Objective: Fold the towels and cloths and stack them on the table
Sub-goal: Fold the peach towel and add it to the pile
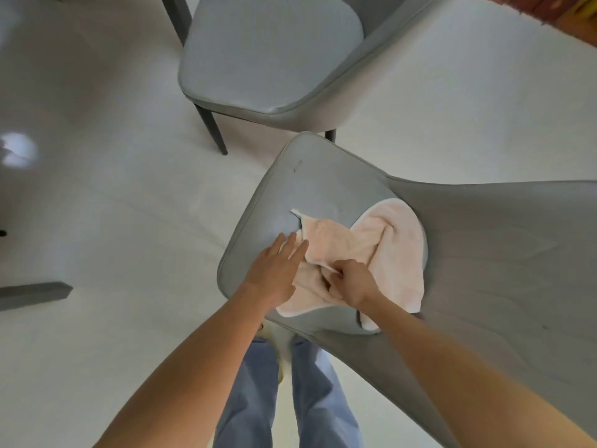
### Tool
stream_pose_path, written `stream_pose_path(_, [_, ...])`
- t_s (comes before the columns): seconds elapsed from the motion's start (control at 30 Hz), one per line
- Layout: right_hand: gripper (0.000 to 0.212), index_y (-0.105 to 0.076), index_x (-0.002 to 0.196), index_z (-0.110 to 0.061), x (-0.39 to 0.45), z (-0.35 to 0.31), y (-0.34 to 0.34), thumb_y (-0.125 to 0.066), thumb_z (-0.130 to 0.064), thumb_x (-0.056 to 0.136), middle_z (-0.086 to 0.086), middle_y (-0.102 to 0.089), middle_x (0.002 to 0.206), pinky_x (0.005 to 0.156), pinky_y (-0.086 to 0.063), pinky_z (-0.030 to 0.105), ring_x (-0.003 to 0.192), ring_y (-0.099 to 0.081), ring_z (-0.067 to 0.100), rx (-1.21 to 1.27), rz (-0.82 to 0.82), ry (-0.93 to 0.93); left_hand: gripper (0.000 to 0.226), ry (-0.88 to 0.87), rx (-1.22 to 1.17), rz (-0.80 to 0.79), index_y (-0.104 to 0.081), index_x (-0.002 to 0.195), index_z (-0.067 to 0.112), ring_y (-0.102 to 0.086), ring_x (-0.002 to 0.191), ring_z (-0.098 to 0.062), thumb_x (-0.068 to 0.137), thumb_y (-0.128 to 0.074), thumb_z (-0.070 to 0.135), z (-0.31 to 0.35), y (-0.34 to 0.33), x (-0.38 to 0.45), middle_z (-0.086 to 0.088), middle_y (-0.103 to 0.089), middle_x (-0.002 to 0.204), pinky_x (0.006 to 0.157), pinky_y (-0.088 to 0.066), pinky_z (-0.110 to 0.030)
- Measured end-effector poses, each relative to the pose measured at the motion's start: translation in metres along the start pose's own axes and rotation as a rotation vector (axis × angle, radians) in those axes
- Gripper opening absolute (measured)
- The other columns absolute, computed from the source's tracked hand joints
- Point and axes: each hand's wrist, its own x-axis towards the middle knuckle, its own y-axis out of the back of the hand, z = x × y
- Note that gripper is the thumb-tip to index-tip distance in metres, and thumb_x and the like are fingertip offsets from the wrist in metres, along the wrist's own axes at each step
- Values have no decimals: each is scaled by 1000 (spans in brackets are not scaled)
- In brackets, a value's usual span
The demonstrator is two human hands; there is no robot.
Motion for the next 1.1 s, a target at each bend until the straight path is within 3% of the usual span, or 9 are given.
stream_pose_path(0.1, [23,-62,72,-5,-12,-9,5,-49,-6,92,-1,-57,65,63,-37,21,62,-47,10,280,-105,75,95,-119,17,-23,14,152,24,20,145,-27,92,-60,32,-9,5,5,-3,23,158,119,-7,-38])
stream_pose_path(0.2, [19,-66,85,5,-29,-27,27,-48,0,88,11,-61,72,66,-39,22,67,-48,10,484,-177,114,76,-258,1,-9,6,152,34,27,143,-22,99,-48,30,-9,21,11,6,22,157,118,3,-37])
stream_pose_path(0.27, [20,-71,89,-1,-38,-40,50,-50,0,89,6,-67,76,67,-44,20,69,-55,5,583,-187,81,56,-335,-29,30,-16,152,37,24,144,-18,102,-40,28,-5,35,13,12,10,159,115,11,-32])
stream_pose_path(0.37, [24,-67,73,-12,-52,-55,81,-54,-2,91,-13,-56,58,57,-36,13,54,-46,-3,577,-219,98,37,-354,-85,26,-50,138,29,1,148,-13,102,-38,27,-1,62,0,9,-34,153,119,8,-32])
stream_pose_path(0.43, [19,-66,73,-8,-59,-64,97,-60,-11,91,-13,-49,55,54,-32,14,51,-41,-1,510,-211,124,25,-290,-122,32,-63,114,22,-28,141,-14,99,-43,23,-7,80,-17,3,-61,126,120,-3,-36])
stream_pose_path(0.53, [15,-68,78,-11,-69,-84,123,-71,-25,85,-9,-54,63,55,-36,13,56,-46,1,351,-203,180,13,-172,-245,142,-51,84,24,-55,100,-27,96,-46,25,-18,111,-53,-3,-59,85,102,-39,-44])
stream_pose_path(0.7, [8,-66,78,-21,-77,-161,155,-63,-20,86,-1,-67,78,63,-39,30,76,-60,21,-187,-138,423,12,9,-146,339,-50,101,18,-58,88,-30,98,-42,26,-42,166,-133,-8,-62,97,71,-43,-35])
stream_pose_path(0.93, [16,-62,92,-11,-93,-308,163,-48,-17,90,10,-67,96,66,-40,32,93,-61,31,-679,-51,748,26,204,-32,488,-53,97,18,-56,87,-24,100,-40,41,-108,224,-257,-2,-60,94,64,-28,-30])
stream_pose_path(1.1, [21,-64,95,-14,-99,-437,138,-45,-21,93,6,-68,102,74,-44,32,97,-60,27,-803,-30,920,31,397,-91,518,-59,99,16,-59,100,-26,101,-38,39,-197,236,-331,-6,-65,103,72,-40,-32])
